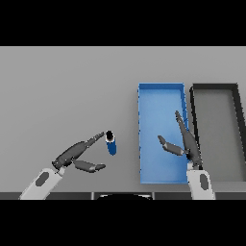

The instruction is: Pick up the blue pipe and place it into the blue bin.

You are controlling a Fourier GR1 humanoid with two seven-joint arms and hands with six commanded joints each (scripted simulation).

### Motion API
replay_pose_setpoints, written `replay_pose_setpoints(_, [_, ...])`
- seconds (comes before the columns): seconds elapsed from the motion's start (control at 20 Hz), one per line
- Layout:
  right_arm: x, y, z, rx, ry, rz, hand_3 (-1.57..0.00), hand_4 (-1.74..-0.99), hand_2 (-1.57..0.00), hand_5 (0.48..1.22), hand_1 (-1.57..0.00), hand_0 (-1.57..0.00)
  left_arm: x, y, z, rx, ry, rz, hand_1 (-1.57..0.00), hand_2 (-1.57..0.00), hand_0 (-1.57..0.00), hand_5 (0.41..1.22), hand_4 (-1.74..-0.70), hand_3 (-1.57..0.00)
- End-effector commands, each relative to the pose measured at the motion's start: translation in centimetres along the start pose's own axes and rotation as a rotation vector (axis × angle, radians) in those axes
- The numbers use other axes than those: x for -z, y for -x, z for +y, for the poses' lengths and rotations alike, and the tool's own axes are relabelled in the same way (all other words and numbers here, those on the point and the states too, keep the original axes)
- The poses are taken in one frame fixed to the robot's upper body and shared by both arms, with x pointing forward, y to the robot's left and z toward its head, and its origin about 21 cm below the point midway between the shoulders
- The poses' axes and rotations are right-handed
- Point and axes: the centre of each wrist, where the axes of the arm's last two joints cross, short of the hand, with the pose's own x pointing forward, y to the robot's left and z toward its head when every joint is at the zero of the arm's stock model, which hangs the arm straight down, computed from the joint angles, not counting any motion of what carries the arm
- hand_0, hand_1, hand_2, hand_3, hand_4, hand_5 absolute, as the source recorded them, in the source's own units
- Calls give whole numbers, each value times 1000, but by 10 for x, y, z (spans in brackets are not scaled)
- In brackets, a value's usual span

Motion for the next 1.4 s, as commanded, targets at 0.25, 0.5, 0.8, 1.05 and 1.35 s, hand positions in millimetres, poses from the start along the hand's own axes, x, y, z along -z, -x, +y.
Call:
replay_pose_setpoints(0.25, [-3, 2, -3, 16, 6, -11, 1, -1206, 1, 554, 1, 1, 39, 7, -17, -30, -25, -46, 1, 1, 1, 488, -1131, 1])
replay_pose_setpoints(0.5, [-5, 2, 1, 25, 7, -11, 1, -1202, 1, 549, 1, 1, 61, 19, -32, -98, -36, -34, 1, 1, 1, 497, -1138, 1])
replay_pose_setpoints(0.8, [-5, 3, -6, 13, 6, 3, 1, -1188, 1, 550, 1, 1, 83, 21, -42, -131, -49, -102, 1, -87, 1, 567, -1137, -44])
replay_pose_setpoints(1.05, [-6, 1, -4, 10, 10, -19, 1, -1191, 1, 561, 1, 1, 92, 19, -51, -275, -36, -149, -642, -777, -418, 872, -1383, -777])
replay_pose_setpoints(1.35, [-3, 3, -1, 6, 8, -6, 1, -1176, 1, 560, 1, 1, 91, 12, -64, -239, -30, -165, -1327, -1363, -1269, 1129, -1586, -1320])
